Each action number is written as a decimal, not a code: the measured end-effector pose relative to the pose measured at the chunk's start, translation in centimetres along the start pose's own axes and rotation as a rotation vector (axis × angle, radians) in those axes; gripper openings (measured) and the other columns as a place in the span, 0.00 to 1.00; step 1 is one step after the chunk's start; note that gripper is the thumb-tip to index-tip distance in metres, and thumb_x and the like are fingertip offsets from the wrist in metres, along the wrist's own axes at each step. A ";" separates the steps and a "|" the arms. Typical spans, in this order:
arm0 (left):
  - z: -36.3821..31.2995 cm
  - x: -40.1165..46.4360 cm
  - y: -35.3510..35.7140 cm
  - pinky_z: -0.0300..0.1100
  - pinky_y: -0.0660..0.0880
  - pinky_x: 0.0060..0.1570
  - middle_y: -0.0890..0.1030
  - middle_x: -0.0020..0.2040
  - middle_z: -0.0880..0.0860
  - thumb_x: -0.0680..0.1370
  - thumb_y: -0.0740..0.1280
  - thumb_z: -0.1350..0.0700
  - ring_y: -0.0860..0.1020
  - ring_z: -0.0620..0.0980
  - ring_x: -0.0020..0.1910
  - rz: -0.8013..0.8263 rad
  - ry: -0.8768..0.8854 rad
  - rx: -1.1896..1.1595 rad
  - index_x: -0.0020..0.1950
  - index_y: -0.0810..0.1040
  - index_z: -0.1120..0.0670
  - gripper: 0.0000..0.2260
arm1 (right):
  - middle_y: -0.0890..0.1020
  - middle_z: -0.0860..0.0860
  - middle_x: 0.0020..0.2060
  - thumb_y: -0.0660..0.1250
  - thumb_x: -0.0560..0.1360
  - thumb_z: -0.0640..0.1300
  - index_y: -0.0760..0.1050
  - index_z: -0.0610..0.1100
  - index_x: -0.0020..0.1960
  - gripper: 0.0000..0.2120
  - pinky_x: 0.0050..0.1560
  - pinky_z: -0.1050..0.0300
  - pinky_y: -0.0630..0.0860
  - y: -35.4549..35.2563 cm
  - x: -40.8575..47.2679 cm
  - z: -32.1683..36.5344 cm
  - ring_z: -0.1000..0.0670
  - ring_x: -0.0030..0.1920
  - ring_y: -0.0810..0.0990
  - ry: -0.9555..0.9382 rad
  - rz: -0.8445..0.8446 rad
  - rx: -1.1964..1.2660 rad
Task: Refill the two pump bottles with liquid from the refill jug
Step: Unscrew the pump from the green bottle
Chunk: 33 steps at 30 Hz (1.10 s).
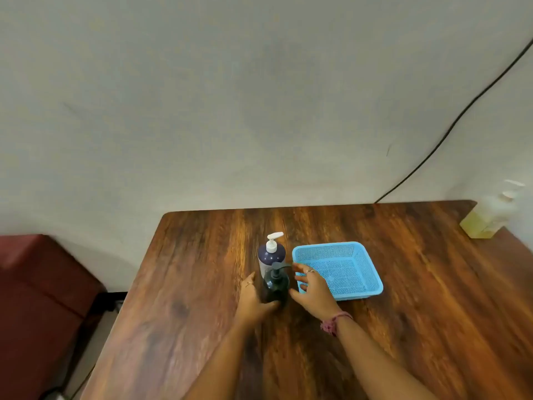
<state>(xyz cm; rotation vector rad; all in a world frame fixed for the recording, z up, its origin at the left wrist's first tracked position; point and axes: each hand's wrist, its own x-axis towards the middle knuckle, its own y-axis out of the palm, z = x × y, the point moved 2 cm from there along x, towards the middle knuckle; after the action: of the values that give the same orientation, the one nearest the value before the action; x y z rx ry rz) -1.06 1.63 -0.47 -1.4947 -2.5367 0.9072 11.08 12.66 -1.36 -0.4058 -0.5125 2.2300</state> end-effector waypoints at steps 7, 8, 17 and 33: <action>1.1 1.8 2.0 0.31 0.70 0.55 0.75 0.59 0.47 0.72 0.72 0.59 0.75 0.44 0.58 -0.028 0.043 -0.138 0.60 0.65 0.44 0.24 | 0.74 0.49 0.63 0.73 0.69 0.40 0.67 0.44 0.68 0.30 0.61 0.64 0.69 1.8 0.3 0.2 0.51 0.65 0.73 0.041 0.009 -0.024; 1.2 2.0 2.2 0.34 0.70 0.57 0.75 0.59 0.47 0.72 0.72 0.59 0.75 0.43 0.56 -0.031 0.052 -0.134 0.58 0.65 0.42 0.22 | 0.75 0.49 0.63 0.73 0.69 0.40 0.68 0.45 0.68 0.29 0.62 0.64 0.69 1.9 0.2 0.4 0.51 0.64 0.73 0.031 0.002 -0.024; -0.3 1.0 0.4 0.26 0.73 0.46 0.73 0.55 0.47 0.68 0.76 0.56 0.75 0.41 0.53 -0.066 0.174 -0.210 0.60 0.70 0.48 0.25 | 0.75 0.54 0.58 0.74 0.70 0.44 0.70 0.50 0.64 0.24 0.60 0.58 0.74 -0.5 -1.6 2.9 0.54 0.61 0.74 0.022 -0.063 0.083; -18.1 -1.9 -3.7 0.24 0.73 0.39 0.78 0.52 0.42 0.64 0.79 0.48 0.77 0.35 0.49 -0.182 0.449 -0.313 0.60 0.73 0.49 0.28 | 0.85 0.49 0.43 0.76 0.67 0.44 0.82 0.46 0.48 0.10 0.53 0.52 0.80 -14.5 -2.0 18.5 0.50 0.46 0.84 -0.260 -0.363 0.421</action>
<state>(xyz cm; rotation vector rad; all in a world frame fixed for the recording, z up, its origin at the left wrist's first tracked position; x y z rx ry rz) 3.16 7.00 16.85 -1.3142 -2.4852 0.1287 13.39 15.61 21.94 0.1865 -0.2137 1.9715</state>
